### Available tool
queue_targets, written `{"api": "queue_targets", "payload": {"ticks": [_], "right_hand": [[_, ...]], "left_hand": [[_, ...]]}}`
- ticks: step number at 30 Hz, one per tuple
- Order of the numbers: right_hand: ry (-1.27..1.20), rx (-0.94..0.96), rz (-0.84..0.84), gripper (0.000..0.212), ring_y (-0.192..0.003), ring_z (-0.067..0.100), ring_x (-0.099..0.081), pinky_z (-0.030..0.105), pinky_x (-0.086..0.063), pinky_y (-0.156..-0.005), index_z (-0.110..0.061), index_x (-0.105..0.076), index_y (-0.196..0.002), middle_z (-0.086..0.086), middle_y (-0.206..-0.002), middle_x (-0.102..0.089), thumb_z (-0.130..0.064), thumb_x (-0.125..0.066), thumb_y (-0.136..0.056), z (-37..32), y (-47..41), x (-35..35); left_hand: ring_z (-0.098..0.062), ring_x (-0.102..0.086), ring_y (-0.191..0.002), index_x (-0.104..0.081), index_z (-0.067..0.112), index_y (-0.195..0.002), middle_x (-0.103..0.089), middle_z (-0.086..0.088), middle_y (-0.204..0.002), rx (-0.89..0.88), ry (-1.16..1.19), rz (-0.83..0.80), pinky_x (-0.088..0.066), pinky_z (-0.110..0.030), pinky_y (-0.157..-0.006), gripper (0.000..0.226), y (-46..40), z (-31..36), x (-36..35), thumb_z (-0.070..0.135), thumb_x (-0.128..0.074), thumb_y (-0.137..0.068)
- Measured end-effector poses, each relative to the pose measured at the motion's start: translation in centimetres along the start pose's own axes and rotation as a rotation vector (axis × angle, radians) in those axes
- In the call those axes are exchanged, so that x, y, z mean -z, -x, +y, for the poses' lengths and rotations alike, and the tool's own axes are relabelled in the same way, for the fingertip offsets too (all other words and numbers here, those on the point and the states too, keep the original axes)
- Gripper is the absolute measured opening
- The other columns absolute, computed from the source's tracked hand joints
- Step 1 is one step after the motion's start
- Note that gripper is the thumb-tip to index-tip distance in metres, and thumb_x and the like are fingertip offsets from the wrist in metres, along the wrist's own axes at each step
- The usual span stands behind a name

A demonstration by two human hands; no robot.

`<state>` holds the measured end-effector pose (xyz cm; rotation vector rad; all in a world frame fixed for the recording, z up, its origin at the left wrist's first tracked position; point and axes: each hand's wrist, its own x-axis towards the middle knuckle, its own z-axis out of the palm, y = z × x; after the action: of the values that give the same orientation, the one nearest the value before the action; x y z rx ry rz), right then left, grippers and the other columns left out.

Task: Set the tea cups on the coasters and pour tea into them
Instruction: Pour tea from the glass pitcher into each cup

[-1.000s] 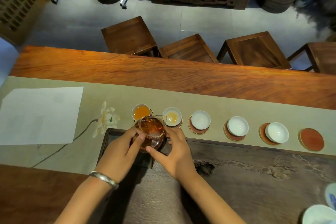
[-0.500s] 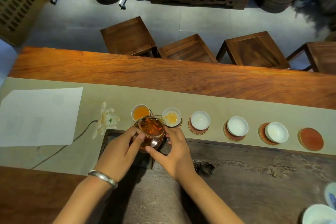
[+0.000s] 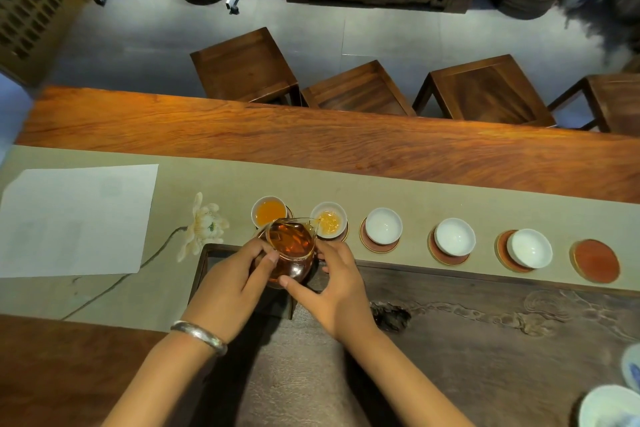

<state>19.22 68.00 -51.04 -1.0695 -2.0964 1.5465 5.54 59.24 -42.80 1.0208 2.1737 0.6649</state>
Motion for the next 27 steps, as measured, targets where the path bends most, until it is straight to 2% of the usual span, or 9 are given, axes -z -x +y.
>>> {"api": "queue_targets", "payload": {"ticks": [8,16,27], "right_hand": [[0.012,-0.012,-0.007,0.068,-0.120,-0.006,-0.043,0.011,-0.037,-0.100,-0.035,-0.050,-0.132,-0.019,-0.125,-0.046,-0.060,-0.071,-0.072,-0.02,-0.04,0.11],[0.017,-0.033,-0.012,0.068,-0.119,-0.009,-0.041,0.005,-0.034,-0.097,-0.039,-0.049,-0.131,-0.022,-0.123,-0.044,-0.064,-0.069,-0.071,-0.22,0.09,0.20],[0.004,-0.030,-0.031,0.071,-0.122,-0.002,-0.043,0.019,-0.041,-0.102,-0.032,-0.050,-0.133,-0.017,-0.127,-0.045,-0.061,-0.069,-0.072,-0.64,0.15,0.36]], "left_hand": [[0.009,-0.057,-0.069,-0.048,0.042,-0.080,-0.061,0.012,-0.068,0.003,-0.013,-0.004,-0.033,-0.014,-0.054,0.016,-0.10,0.19,0.04,0.038,-0.042,-0.093],[0.004,-0.058,-0.067,-0.049,0.041,-0.082,-0.063,0.010,-0.072,-0.001,-0.019,-0.008,-0.036,-0.018,-0.057,0.014,-0.11,0.39,0.11,0.038,-0.042,-0.093],[0.008,-0.056,-0.066,-0.050,0.038,-0.081,-0.059,0.010,-0.065,-0.008,-0.021,-0.008,-0.034,-0.016,-0.054,0.015,0.06,0.48,0.19,0.037,-0.041,-0.094]]}}
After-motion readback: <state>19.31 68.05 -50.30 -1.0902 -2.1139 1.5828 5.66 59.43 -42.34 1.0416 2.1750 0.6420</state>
